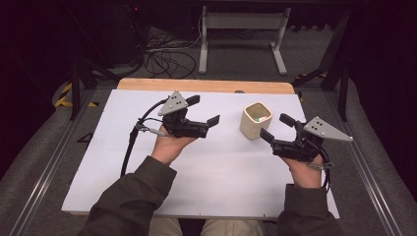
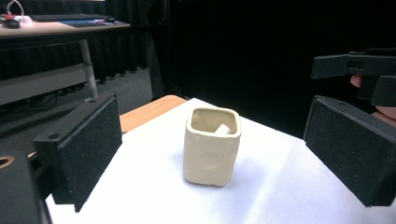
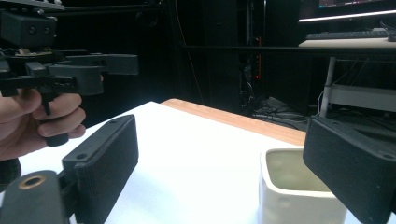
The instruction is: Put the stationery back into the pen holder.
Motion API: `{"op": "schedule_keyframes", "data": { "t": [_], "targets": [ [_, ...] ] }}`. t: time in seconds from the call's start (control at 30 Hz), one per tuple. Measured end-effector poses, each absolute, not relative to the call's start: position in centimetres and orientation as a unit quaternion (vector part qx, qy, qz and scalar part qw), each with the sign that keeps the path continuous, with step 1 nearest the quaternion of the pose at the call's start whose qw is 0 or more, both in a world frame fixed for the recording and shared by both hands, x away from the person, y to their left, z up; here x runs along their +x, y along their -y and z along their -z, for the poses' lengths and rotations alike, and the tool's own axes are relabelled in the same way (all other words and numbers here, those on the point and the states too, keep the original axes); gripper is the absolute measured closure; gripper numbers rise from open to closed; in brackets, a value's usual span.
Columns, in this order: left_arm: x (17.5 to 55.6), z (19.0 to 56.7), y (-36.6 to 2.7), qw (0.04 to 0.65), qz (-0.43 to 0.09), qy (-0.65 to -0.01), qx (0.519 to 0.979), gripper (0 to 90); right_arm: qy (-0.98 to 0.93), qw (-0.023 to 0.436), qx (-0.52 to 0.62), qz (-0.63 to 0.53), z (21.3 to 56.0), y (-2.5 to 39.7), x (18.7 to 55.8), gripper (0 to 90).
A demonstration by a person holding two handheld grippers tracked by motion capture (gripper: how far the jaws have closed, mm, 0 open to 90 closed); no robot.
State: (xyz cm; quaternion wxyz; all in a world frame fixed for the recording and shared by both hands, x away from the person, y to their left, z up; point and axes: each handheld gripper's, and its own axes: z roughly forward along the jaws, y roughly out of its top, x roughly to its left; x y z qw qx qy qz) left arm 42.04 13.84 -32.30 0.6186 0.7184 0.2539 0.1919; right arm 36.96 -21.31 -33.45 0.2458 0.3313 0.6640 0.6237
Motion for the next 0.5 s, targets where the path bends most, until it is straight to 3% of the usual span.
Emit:
{"op": "schedule_keyframes", "data": {
  "t": [0.5],
  "targets": [
    [40.6,32.8,-17.5,0.618,-0.200,-0.264,0.713,4.6,-0.664,0.244,0.338,-0.621,33.9,21.3,37.0,9.3]
  ]
}}
